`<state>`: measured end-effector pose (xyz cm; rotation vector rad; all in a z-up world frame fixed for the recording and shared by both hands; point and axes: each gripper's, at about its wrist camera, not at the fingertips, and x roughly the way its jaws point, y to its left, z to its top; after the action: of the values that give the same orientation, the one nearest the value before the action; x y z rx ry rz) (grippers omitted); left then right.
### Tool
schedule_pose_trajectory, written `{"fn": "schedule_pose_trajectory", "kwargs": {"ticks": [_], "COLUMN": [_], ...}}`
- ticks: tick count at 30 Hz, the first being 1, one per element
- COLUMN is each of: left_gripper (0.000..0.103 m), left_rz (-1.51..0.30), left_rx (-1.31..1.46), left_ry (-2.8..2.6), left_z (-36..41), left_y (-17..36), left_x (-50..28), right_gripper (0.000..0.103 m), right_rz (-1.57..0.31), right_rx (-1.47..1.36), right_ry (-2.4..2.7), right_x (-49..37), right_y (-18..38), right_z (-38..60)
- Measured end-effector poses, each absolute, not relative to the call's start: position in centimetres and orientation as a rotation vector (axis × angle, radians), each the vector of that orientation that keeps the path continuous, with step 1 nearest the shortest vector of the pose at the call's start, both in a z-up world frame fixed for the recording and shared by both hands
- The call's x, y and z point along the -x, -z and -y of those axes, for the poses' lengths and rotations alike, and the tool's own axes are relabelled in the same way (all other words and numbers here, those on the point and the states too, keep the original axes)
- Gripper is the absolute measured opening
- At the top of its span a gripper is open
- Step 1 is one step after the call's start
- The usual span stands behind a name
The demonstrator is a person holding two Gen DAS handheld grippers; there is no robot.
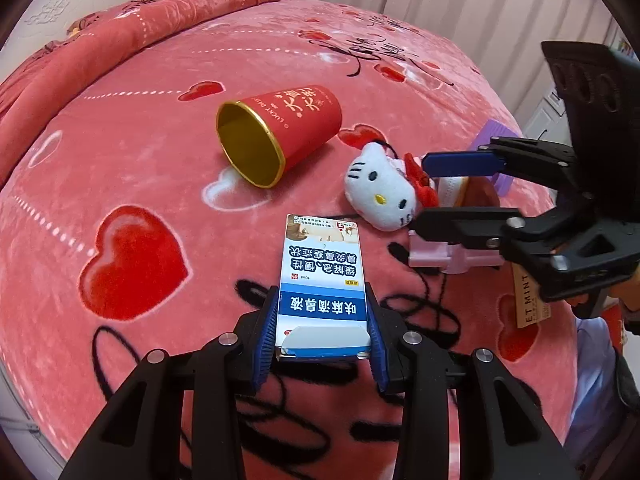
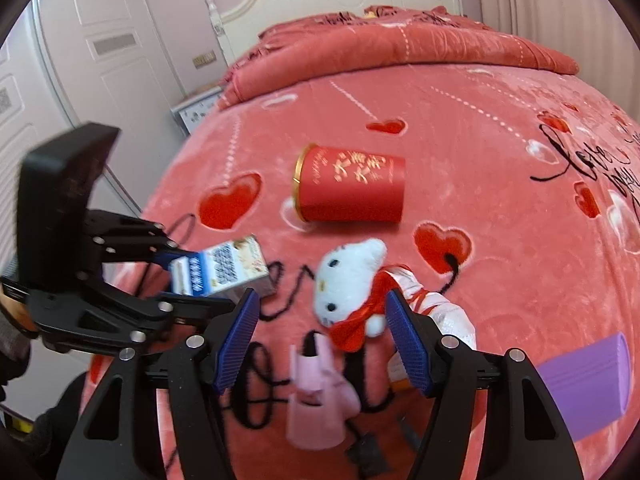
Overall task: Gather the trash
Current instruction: 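Grasp the small blue-white medicine box with the left tool while the right tool grasps the Hello Kitty plush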
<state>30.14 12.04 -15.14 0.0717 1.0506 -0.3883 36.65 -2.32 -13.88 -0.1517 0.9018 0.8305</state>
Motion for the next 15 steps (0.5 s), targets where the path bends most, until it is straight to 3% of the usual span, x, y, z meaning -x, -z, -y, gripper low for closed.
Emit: {"fn": "schedule_pose_trajectory", "kwargs": {"ticks": [5,7,15], "left_gripper": [0.041,0.041,0.040], "left_rz": [-1.057,-1.060,-1.039], "left_rx": [-0.040,-0.031,-0.012], "left_ry": [0.396,0.395,0.405], "left_z": [-12.5,-12.6,-12.5], "left_y": [16.0,16.4,15.3], "left_x": [-30.8,-31.0,-30.1], "right_gripper": [0.055,0.040,0.032], "right_rz": [-0.937,-0.941,-0.902], "right_rx": [0.219,0.242,0.266], "right_ry": [-0.814,-0.795,-0.819], "right_x": [-37.5,-37.7,-37.1], "right_y": [15.9,16.2,14.8], "right_z": [1.2,1.0,1.1]}}
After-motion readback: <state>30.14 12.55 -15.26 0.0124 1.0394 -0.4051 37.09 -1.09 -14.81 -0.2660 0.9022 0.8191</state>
